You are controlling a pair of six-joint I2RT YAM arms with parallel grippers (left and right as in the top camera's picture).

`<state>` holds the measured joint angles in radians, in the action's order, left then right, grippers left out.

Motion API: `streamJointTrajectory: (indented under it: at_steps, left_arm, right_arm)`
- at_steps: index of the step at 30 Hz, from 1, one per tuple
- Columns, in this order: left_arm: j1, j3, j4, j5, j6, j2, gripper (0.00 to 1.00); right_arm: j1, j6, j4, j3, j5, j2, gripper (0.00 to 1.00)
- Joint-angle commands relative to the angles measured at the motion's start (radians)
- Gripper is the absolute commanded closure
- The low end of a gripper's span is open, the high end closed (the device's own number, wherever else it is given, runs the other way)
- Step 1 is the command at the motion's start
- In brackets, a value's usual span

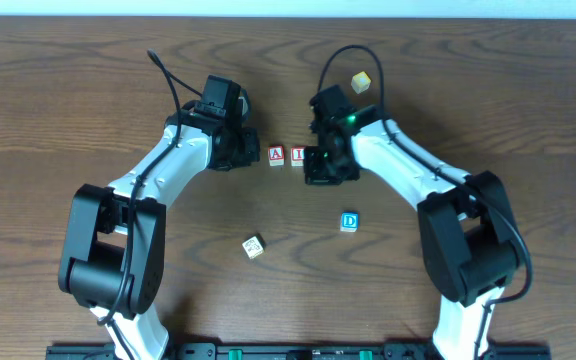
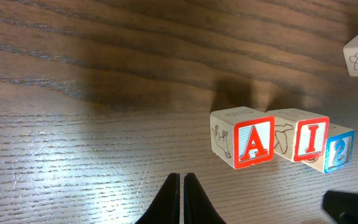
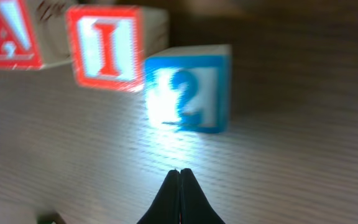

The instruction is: Spell out Ai2

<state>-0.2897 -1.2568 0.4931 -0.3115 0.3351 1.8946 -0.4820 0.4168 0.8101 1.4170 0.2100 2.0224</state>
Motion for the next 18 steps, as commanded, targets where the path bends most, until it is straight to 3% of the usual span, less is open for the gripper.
streamJointTrajectory:
  at_steps: [1, 18]
  left_arm:
    - [0.0, -0.023, 0.005, -0.003, -0.025, 0.015, 0.95]
    - [0.002, -0.023, 0.008, -0.003, -0.025, 0.015, 0.94]
  right_arm:
    - [-0.008, 0.005, -0.003, 0.002, -0.039, 0.025, 0.99]
    - [-0.018, 0.014, -0.031, 0.002, -0.109, 0.069, 0.99]
